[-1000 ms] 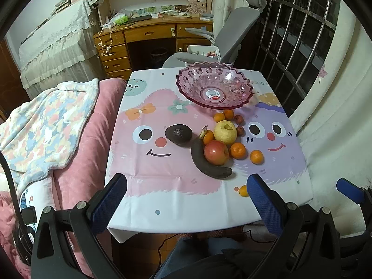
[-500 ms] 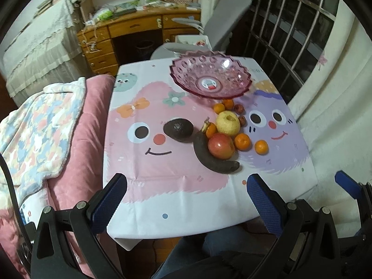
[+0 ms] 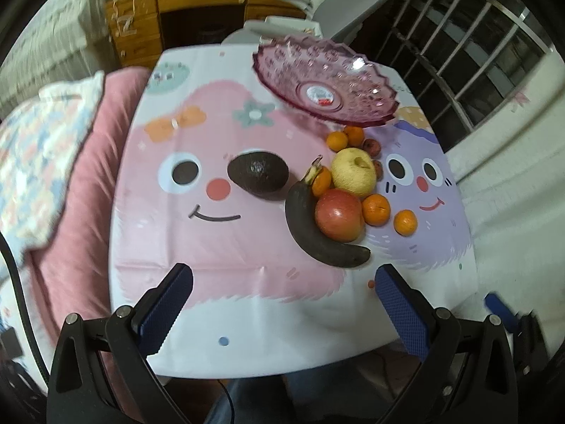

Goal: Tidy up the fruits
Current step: 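Grasp the banana with the left tool while the right tool grasps a mandarin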

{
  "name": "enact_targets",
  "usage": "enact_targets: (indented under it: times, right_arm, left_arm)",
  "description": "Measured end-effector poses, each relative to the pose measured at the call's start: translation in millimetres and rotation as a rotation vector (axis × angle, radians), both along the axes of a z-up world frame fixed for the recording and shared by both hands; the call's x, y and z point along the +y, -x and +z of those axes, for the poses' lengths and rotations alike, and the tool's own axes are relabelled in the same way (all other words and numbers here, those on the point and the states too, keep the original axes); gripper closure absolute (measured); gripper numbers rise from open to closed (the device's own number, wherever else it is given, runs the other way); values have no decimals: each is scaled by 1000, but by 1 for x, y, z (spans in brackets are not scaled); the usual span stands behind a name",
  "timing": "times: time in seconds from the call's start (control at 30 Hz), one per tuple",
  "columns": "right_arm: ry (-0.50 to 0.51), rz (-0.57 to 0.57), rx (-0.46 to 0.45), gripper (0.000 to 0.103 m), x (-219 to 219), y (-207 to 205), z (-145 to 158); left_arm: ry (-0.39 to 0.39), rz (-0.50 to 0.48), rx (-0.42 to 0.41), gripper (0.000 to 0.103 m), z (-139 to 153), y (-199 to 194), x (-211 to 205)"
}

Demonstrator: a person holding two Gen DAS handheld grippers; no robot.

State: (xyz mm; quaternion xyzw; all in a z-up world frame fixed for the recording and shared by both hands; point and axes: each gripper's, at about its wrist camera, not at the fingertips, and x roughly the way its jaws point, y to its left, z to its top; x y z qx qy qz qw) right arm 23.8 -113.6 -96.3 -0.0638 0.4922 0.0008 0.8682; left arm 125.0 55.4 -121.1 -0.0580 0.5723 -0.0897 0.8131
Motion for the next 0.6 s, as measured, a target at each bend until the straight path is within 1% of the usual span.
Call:
enact_targets:
  times: [0.13,0.2,0.27,0.4,0.47,0.57,0.6]
  right_arm:
    - [-4,-11,66,11,-6,-5,-31]
    - [-11,-18,104,18,-10,-9,-46]
    - [-20,-29,144,20,-15,-14,-62]
    - [-39,-35,191,27,-23,-24,-87]
    - [-51,-34,203,29,-27,-29,-96]
    - [-63,-28,220,34,-32,-37,-108]
    - [-62,-28,236,38,-34,-39,-113]
  left_arm:
    - [67,39,23,4,-31,-18,3]
    - [88,59,26,6,-44,-27,3]
    - [106,78,30,10,-56,-37,2]
    - [138,102,32,15,-77,-57,1]
    - [155,105,44,24,-87,-67,-1]
    - [159,104,68,29,-102,-82,-6]
    - [161,103,78,31,-107,-86,-8]
